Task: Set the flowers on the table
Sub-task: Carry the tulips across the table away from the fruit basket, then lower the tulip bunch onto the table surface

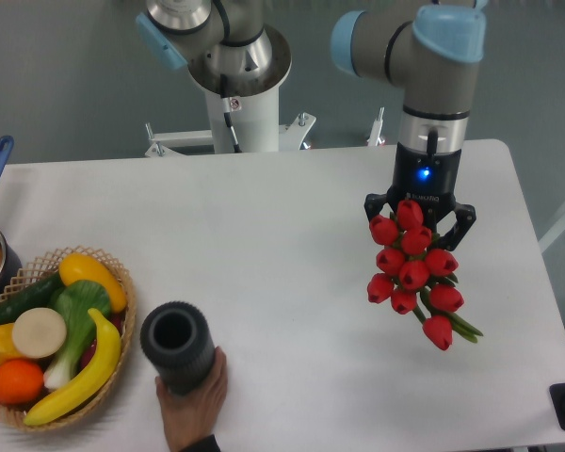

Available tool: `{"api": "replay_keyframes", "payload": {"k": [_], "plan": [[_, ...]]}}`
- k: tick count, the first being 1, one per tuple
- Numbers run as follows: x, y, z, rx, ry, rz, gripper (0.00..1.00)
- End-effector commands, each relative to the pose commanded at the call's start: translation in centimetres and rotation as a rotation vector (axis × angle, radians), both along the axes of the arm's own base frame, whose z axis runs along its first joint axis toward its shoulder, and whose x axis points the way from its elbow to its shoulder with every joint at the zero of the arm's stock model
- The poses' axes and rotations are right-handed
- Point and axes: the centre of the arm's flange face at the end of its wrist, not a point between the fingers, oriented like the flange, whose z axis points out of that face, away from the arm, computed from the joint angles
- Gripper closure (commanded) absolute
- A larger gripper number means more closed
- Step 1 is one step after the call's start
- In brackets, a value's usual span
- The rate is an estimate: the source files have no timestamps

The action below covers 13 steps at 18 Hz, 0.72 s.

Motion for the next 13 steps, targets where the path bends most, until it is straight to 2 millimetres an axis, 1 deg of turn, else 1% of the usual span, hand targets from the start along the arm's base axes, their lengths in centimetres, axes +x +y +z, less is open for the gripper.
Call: {"api": "replay_keyframes", "payload": {"k": [2,5,9,13], "plan": [[-0.1,-0.6,-1.3,-0.085,-0.008,0.024,0.54],[1.0,0.5,-3.8,-0.18,-0.016,0.011,0.54],[1.0,1.0,-6.6,-0.225,-0.053,0.005,0.54],[1.6,2.0,-10.2,-0.285,-0.096,-0.014,0.54]]}}
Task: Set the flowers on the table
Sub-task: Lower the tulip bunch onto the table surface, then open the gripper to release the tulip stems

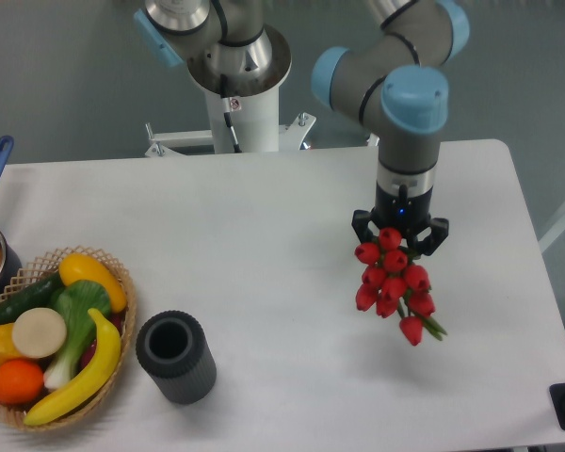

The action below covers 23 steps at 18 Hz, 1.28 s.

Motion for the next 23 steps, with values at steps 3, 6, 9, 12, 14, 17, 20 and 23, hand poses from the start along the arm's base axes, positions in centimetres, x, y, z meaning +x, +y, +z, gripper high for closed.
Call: {"api": "replay_keyframes", "payload": {"k": [3,6,9,12,14,17,20,23], "plan": [[0.9,0.5,-3.0,-0.028,-0.051,-0.008,0.54],[1.4,0.3,-4.7,-0.046,-0.082,-0.009,0.54],[1.5,0.3,-5.4,-0.049,-0.093,-0.009,0.53],[1.4,0.3,-5.1,-0.048,-0.085,-0.014,0.16],[1.3,0.3,-4.3,-0.038,-0.072,-0.017,0.01],[1.4,0.1,-2.8,-0.026,-0.049,-0.016,0.0],[1.1,-0.1,-1.0,-0.007,-0.021,-0.011,0.0],[-0.5,-1.2,0.2,0.005,0.005,-0.015,0.0]]}}
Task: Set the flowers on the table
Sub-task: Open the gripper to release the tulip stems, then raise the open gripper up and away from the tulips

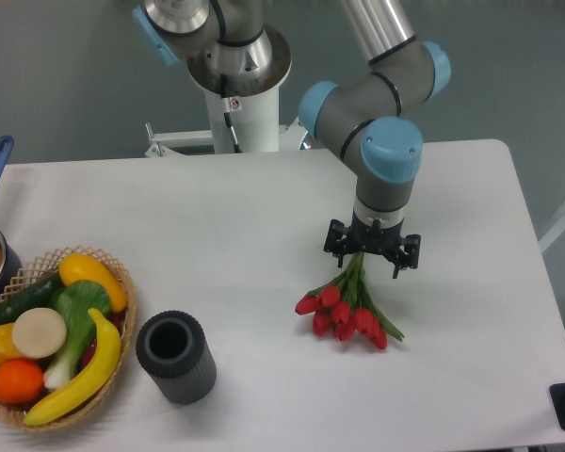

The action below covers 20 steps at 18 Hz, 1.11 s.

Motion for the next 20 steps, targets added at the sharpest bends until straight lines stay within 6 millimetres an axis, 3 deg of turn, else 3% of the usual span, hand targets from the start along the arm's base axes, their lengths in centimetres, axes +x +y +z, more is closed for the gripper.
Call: {"api": "replay_keyframes", "payload": {"k": [4,11,15,20], "plan": [[-1.3,-0.8,0.9,0.0,0.023,-0.114,0.0],[-4.2,-6.5,1.3,0.013,-0.025,-0.394,0.0],[-5.4,-8.2,1.6,0.018,0.011,-0.528,0.0],[-6.3,-9.7,1.7,0.01,0.028,-0.559,0.0]]}}
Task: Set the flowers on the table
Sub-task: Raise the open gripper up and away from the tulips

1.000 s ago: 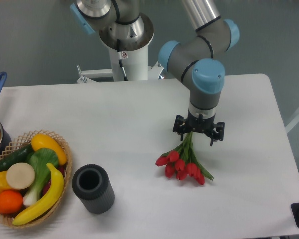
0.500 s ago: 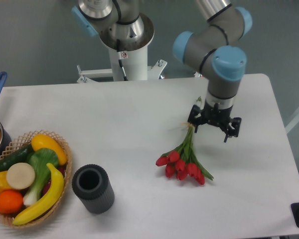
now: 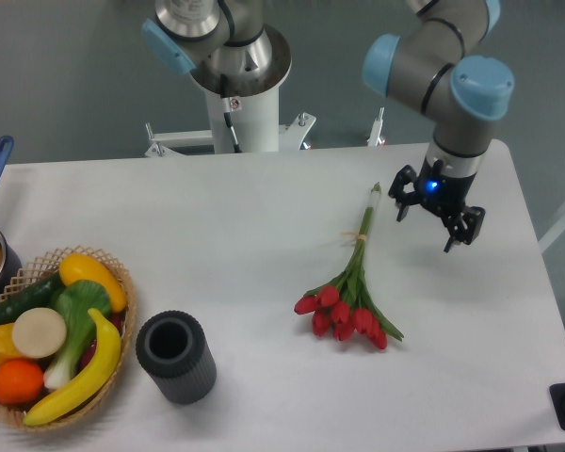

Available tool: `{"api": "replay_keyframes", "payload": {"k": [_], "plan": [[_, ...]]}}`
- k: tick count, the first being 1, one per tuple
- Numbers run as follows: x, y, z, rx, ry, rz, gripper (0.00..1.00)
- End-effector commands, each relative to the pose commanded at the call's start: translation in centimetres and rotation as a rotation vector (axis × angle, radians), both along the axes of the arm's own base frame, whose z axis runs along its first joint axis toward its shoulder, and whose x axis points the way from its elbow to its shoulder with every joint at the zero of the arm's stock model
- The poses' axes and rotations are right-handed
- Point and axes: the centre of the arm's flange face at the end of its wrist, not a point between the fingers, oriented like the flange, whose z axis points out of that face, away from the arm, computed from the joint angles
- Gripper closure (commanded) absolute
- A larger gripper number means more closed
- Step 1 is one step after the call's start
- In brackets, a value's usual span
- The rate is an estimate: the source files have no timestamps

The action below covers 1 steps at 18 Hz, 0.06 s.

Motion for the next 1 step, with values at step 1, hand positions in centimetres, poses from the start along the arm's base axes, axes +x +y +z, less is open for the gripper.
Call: {"api": "replay_keyframes", "payload": {"k": [1], "plan": [[0.03,0.08,0.02,0.0,0.001,-0.002,0.0]]}}
